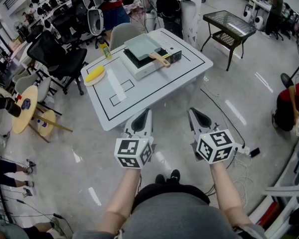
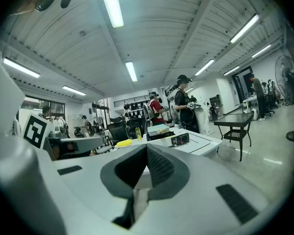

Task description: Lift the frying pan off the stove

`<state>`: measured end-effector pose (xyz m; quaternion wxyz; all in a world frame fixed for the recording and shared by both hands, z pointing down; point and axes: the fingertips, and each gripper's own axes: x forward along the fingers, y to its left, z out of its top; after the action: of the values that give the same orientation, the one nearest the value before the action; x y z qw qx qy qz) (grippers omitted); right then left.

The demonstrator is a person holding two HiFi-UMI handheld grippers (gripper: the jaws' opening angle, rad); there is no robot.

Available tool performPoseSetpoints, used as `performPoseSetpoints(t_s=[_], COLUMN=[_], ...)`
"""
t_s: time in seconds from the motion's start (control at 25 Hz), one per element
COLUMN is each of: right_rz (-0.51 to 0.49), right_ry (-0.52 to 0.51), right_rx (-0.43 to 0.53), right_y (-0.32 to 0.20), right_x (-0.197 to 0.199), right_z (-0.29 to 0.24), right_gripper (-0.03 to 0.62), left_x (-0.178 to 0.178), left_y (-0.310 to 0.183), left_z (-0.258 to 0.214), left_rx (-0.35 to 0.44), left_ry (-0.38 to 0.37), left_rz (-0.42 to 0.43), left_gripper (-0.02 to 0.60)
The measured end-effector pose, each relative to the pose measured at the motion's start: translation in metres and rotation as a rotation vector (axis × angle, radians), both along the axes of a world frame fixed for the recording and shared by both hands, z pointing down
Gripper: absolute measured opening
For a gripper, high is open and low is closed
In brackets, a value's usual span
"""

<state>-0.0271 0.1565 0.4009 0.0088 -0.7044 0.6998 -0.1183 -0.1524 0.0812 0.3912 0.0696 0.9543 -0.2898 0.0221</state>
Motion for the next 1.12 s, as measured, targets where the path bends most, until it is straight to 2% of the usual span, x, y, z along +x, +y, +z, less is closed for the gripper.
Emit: performPoseSetpoints(t_s=[0.56, 0.92, 1.12], right_rz=[-0.022, 0.008, 0.009], right_ry=[-0.018, -0.004, -0.014], right_rx=[0.024, 0.046, 0.036], right_y=[-0.007, -0.005, -0.005], right_x=[0.023, 0.046, 0.057], right_z=[0.002, -0.002, 0.000], right_gripper=[0.003, 0.003, 0.055], left_x=[0.010, 0.019, 0.027], left_y=[-0.015, -0.021, -0.024], left_z=[0.003, 0.002, 0.004], left_rx=[-0.002, 0.019, 0.009], left_ry=[-0.003, -0.027, -0.037], left_rz=[-0.036, -0.066, -0.067], left_gripper=[0.006, 0.008, 0.023])
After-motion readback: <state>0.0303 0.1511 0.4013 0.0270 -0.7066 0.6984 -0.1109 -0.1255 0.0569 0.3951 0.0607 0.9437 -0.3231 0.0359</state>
